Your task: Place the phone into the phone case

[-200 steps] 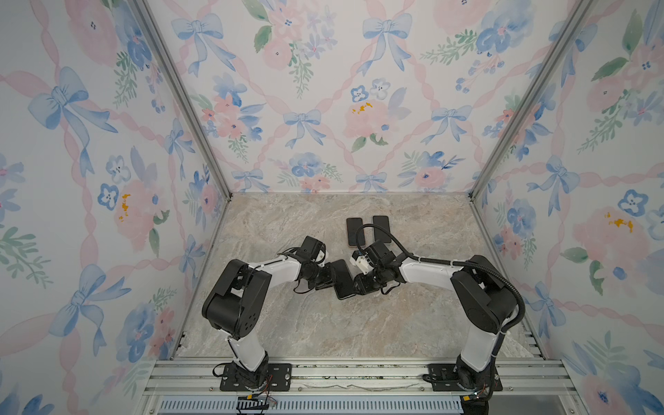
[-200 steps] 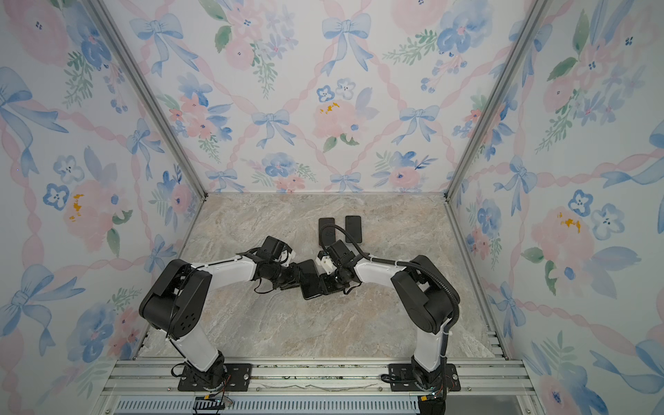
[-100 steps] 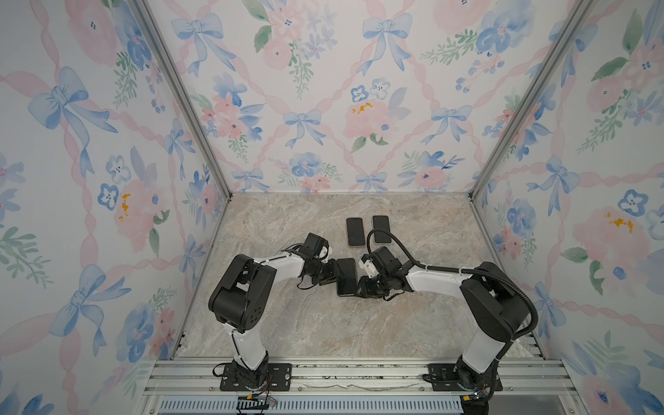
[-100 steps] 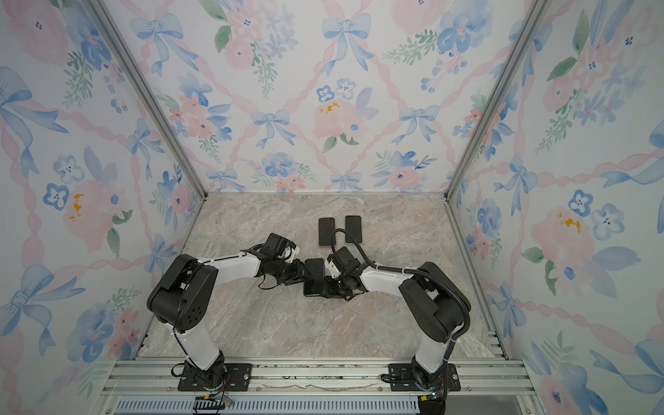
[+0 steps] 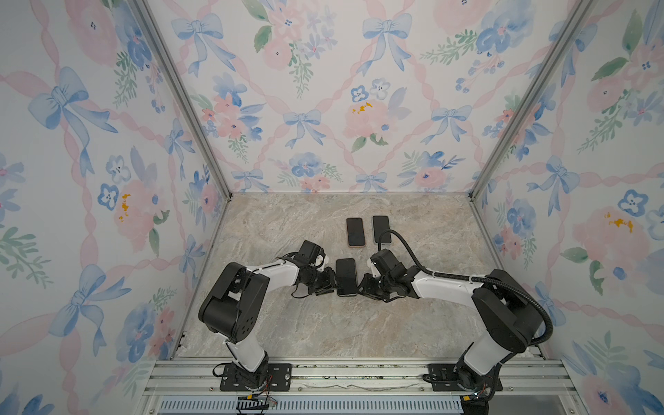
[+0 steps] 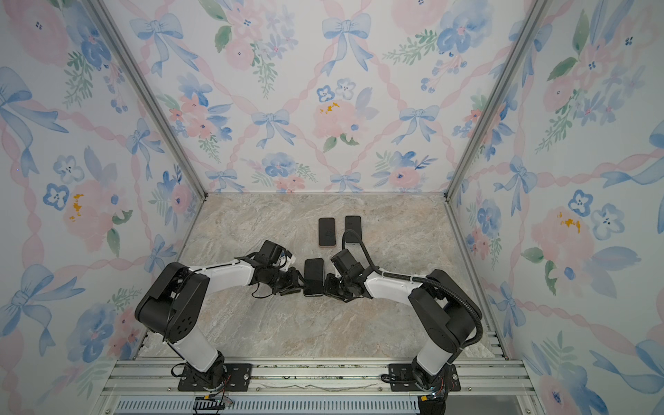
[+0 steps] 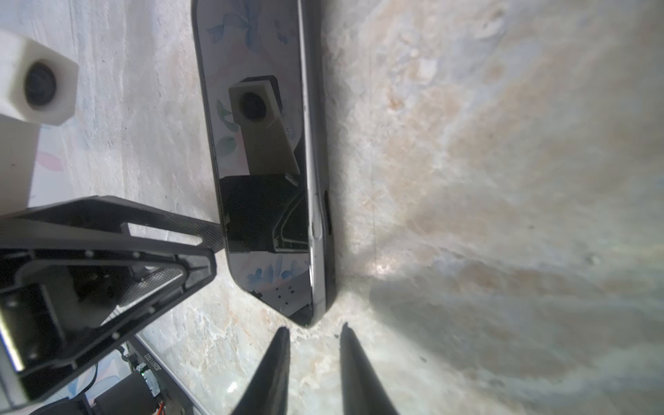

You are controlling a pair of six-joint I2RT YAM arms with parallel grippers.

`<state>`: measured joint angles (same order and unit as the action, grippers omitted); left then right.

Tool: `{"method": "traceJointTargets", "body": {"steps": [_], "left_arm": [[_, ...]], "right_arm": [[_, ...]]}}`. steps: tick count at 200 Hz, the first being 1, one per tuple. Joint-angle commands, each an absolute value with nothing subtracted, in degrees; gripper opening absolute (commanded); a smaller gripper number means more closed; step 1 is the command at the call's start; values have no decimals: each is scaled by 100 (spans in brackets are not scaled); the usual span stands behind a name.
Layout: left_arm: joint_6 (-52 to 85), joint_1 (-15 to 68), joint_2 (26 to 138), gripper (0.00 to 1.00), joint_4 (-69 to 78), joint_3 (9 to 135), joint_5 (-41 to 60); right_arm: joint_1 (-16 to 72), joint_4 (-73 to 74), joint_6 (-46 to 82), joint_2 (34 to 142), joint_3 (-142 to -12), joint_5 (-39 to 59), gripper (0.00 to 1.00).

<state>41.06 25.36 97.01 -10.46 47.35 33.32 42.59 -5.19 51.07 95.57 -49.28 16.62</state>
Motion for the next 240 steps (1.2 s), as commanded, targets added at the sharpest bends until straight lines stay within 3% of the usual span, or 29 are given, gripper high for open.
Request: {"method": "traceJointTargets", "body": {"steps": [1, 84, 240], "left_arm": [[4116, 2556, 9724, 42, -1151, 4685, 3455], [4103, 2609, 9930, 34, -1118, 4702, 3439], [4131, 2668, 10116, 29, -940, 4681, 3452]], "right_arm": [[4332, -441, 5145, 9591, -5040, 1575, 26], [4434, -618, 4839, 9894, -5256, 1669, 21], [4537, -1142, 4553, 10331, -5603, 1473, 14]]}}
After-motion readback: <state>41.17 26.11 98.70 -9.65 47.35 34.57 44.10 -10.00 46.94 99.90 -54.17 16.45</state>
